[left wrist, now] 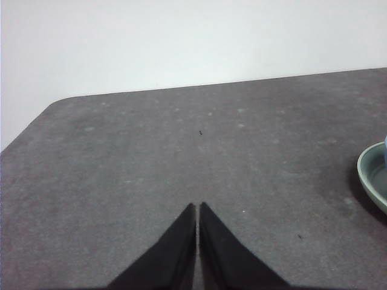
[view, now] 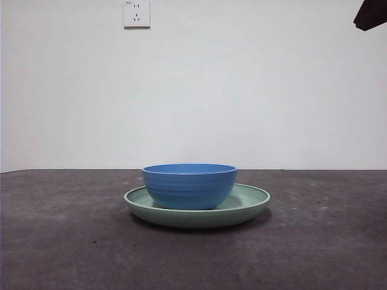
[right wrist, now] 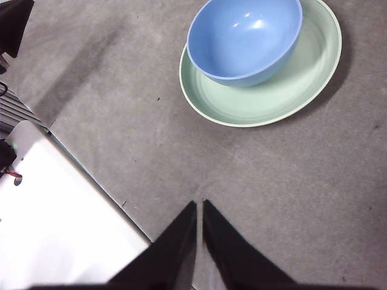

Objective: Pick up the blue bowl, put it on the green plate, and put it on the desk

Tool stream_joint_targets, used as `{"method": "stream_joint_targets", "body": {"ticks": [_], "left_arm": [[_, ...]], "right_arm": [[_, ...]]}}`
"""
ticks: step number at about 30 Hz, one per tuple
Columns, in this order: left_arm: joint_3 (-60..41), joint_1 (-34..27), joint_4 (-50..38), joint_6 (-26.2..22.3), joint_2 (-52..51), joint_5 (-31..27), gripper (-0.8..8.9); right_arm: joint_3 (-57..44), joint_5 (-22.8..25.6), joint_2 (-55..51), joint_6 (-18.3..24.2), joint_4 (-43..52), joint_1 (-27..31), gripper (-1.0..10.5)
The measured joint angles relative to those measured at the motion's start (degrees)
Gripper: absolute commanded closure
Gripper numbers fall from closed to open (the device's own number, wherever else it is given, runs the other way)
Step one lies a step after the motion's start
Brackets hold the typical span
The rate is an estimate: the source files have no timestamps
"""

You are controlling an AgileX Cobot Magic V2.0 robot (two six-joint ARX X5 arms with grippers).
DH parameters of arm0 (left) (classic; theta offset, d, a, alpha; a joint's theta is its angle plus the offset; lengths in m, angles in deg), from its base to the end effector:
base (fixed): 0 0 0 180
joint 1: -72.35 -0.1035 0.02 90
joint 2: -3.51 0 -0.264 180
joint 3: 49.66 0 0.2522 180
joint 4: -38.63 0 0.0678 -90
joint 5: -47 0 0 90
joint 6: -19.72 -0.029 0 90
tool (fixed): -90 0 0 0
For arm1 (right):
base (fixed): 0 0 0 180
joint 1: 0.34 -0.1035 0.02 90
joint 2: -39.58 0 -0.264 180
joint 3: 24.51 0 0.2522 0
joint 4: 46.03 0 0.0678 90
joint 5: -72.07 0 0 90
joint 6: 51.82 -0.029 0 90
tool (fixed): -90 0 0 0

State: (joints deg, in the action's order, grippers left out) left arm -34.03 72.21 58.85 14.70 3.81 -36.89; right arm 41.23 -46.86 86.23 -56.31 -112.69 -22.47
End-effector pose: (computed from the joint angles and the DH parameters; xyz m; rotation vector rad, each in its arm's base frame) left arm 0.0955 -0.0029 0.1633 0.0828 0.0806 -0.1078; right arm 0.1244 0.0657 0.3092 0.1196 0.8882 0.8043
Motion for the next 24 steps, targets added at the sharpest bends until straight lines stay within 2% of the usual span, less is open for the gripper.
{"method": "stream_joint_targets", "body": {"ticks": [6, 24], "left_arm": [[0.0, 0.0, 3.6, 0.2, 0.0, -0.1, 8.04], [0.0, 0.0, 3.6, 1.7, 0.0, -0.1, 8.04]], "right_arm": [[0.0, 0.0, 0.0, 0.0, 0.0, 0.0, 9.4], [0.0, 0.0, 0.0, 0.0, 0.0, 0.0, 9.4]]}}
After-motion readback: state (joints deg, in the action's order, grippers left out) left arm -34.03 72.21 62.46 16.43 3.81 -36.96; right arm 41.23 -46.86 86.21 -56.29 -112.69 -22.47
